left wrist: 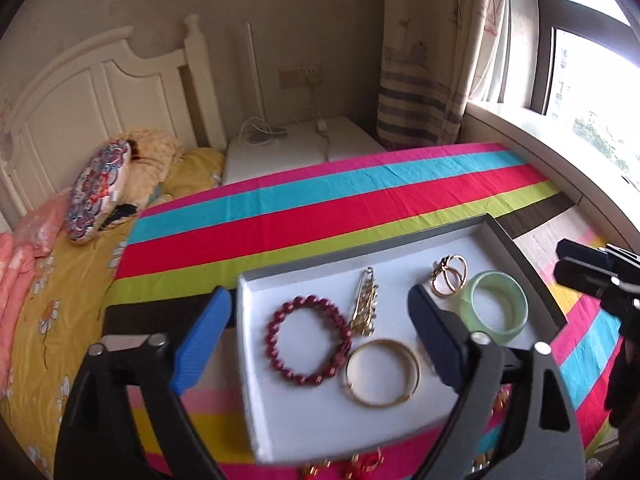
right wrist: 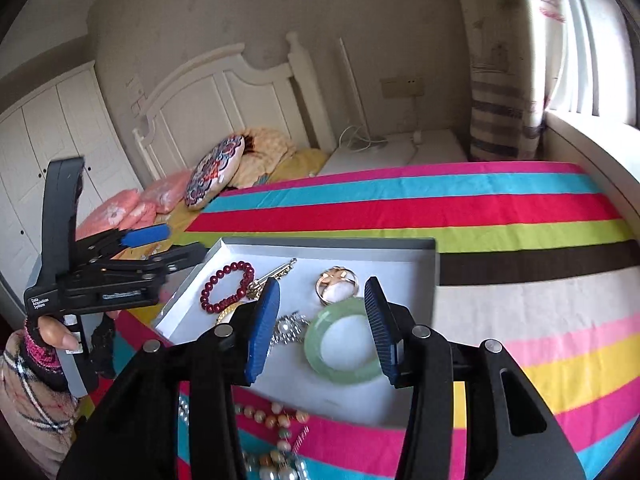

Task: Organize jewelry
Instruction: 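Withdraw both tools from the box back over the loose jewelry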

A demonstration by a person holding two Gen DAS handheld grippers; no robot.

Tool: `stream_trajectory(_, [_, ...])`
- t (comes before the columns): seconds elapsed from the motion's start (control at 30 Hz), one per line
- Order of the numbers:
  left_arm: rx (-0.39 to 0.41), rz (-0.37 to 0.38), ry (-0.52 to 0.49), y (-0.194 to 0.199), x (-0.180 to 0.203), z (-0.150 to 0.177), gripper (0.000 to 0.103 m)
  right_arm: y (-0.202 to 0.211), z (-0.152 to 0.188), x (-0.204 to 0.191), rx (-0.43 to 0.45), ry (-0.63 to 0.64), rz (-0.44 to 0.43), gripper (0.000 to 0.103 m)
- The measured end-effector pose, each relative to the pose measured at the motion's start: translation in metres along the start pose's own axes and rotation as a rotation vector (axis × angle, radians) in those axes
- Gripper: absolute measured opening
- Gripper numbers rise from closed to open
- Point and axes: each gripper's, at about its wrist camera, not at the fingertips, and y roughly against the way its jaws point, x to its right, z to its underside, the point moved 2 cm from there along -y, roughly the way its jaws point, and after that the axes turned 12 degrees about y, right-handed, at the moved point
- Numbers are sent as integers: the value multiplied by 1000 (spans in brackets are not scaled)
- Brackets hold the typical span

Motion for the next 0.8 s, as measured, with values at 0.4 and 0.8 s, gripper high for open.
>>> stream_trajectory(0.4, [66,-63,93,66,-44,98,100,33,85,0,-104,11,4,59])
stream_trajectory(0.8, [62,-61,73,58,-48,137,100,31,106,-56,-186,226,-19,59])
